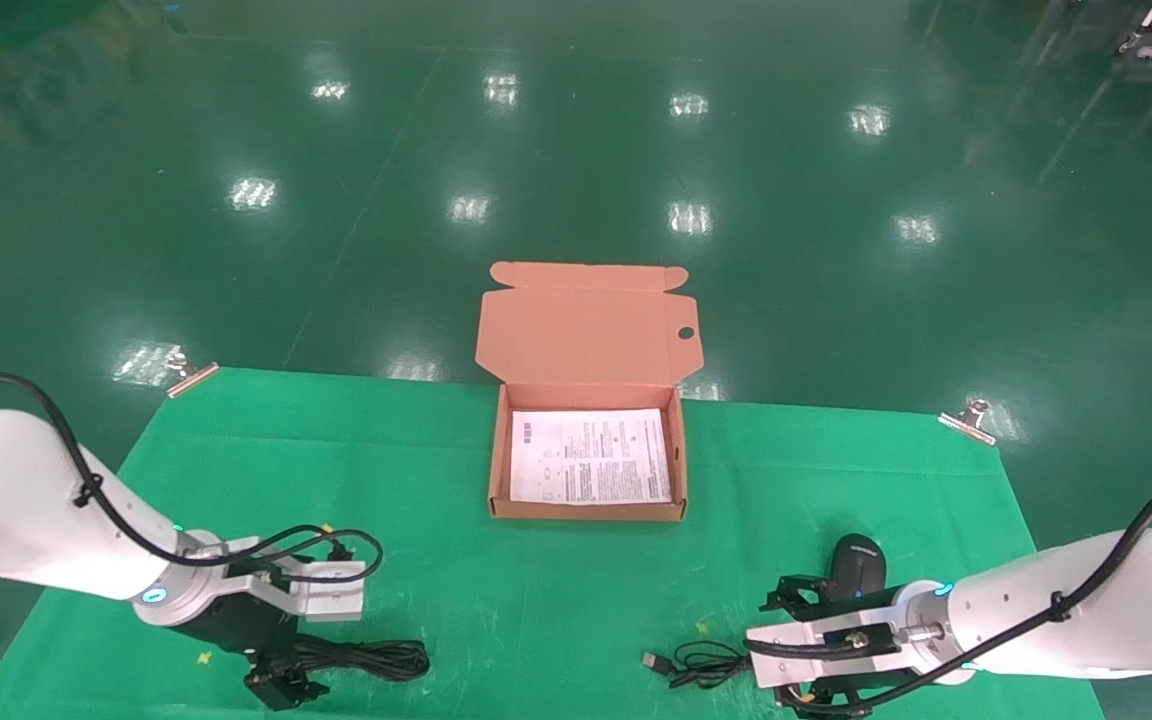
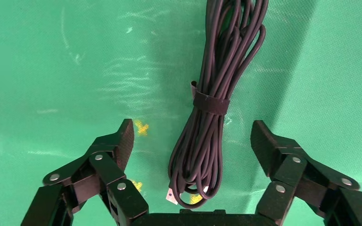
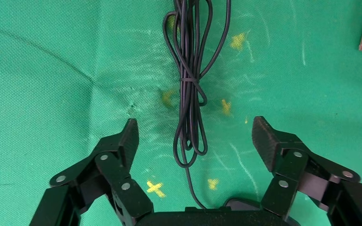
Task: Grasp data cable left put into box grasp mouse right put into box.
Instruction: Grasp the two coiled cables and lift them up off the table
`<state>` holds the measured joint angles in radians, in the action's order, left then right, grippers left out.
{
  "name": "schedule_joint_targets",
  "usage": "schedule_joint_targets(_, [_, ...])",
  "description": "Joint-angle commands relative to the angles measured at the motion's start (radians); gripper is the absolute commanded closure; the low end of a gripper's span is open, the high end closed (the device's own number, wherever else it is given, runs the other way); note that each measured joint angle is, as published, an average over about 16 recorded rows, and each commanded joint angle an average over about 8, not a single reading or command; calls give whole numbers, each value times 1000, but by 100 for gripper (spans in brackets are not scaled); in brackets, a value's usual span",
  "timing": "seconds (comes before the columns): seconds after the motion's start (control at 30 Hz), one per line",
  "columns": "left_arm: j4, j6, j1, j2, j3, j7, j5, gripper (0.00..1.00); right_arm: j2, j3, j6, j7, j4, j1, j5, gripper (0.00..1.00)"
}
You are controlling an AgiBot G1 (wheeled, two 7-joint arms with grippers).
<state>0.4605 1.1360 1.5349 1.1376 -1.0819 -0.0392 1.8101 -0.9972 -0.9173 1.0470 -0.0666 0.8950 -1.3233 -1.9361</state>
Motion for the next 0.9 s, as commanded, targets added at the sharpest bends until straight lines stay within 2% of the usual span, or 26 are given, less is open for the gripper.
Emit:
schedule_joint_targets(0.03, [3,1,1,-1,0,-1,0,100,1,0,1,1,3,0,0,100])
schedule_joint_targets(0.9, [13,6,5,-3,0,-4,-1,100,5,0,5,3,12,1,2,100])
